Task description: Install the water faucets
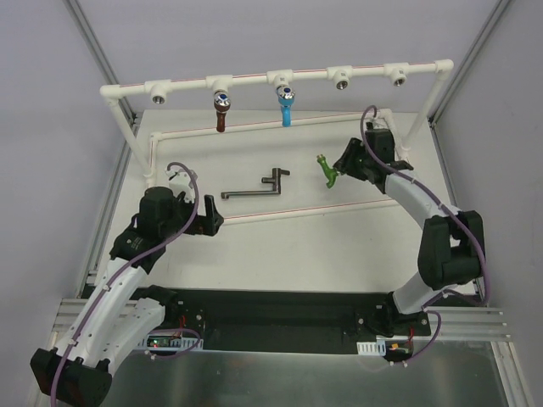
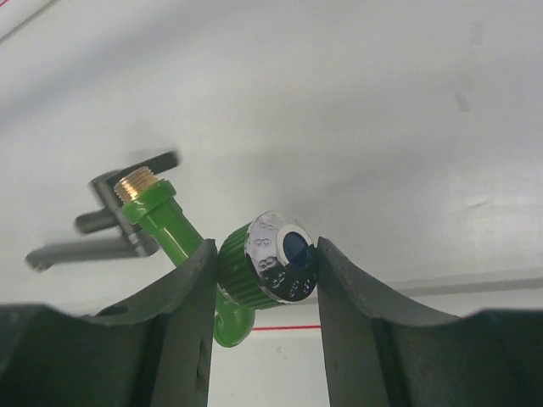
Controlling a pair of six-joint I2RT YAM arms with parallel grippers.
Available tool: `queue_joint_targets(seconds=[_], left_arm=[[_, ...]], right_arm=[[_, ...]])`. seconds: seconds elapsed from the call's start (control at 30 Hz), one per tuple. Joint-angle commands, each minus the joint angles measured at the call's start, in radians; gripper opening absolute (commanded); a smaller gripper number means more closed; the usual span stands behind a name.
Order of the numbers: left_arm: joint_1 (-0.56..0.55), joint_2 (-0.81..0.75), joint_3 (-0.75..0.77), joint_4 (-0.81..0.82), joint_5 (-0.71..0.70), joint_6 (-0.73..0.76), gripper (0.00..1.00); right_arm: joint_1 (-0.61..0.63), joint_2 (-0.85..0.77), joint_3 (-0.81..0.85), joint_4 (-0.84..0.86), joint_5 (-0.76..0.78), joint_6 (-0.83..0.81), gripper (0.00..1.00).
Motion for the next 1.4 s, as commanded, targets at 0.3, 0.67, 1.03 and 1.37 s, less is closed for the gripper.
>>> queue_joint_targets(seconds=[0.3,0.67,1.03,1.37], left_arm=[[-0.006,0.032,-0.194,0.607,0.253,-0.549,0.99],[-0.075,0.116,-0.276,0.86,0.289,-0.662,0.95],[-0.107,0.124,-0.316,0.905,0.222,-0.7,0.63],[-0.119,0.118,-0.328,0.937,0.222,-0.757,0.0]], right_arm=[[0.434,-0.212,-0.158,0.309,-0.115,-0.099,0.03],[0.615,-0.222,-0.245,0.501,-0.14,-0.01,0.03],[0.653,-0.222,-0.263,0.546,-0.154,0.014,0.03],[0.652,-0.243,-0.306,0.592,-0.146,0.049,0.27]])
